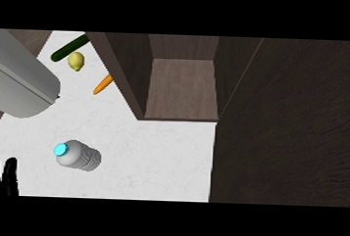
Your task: Pick up the bottled water, place it into the cabinet and close the cabinet
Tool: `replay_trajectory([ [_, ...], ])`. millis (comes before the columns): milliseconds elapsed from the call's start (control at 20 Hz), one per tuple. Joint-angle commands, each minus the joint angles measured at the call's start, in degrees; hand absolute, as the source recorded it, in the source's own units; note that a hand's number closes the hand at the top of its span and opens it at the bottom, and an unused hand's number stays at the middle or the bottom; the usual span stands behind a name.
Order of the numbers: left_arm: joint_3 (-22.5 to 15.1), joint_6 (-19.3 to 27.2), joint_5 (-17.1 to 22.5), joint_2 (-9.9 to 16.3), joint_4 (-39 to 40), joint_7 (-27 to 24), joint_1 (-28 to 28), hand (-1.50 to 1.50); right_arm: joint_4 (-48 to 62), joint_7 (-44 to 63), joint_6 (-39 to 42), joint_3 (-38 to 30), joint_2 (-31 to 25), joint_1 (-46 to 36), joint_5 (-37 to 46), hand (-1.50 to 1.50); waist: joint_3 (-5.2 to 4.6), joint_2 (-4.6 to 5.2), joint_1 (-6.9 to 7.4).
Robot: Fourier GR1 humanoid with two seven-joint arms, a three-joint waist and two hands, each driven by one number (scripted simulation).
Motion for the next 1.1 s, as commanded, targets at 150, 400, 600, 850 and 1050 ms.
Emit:
replay_trajectory([
  [150, -3.2, 2.9, -2.8, -0.2, 1.2, -4.6, 2.2, -1.5, -8.7, -1.1, 1.3, 2.3, 2.0, 7.8, 0.1, -1.5, -0.05, 0.04, -0.05],
  [400, 0.4, 2.0, 1.4, 2.4, -0.6, -4.1, 3.8, -1.5, -10.9, -2.6, 4.5, -2.1, -0.7, 12.0, -5.7, -1.5, -0.06, 0.01, -0.24],
  [600, 9.9, 0.7, 9.6, 2.0, 6.1, -5.2, -0.2, -1.5, -11.7, -4.5, 5.0, 1.7, 0.8, 14.8, -1.7, -1.5, -0.21, 0.1, -0.59],
  [850, 11.5, -2.2, 17.3, 0.5, 8.6, -11.8, 2.6, -1.5, -11.3, -8.6, 7.7, -0.8, -0.2, 19.1, -4.0, -1.5, -0.22, -0.16, -0.32],
  [1050, 14.8, -3.7, 20.2, -0.5, 14.8, -14.7, 2.2, -1.5, -14.5, -6.5, 6.4, 0.7, 0.6, 20.3, -3.7, -1.5, -0.21, 0.03, -0.23],
])
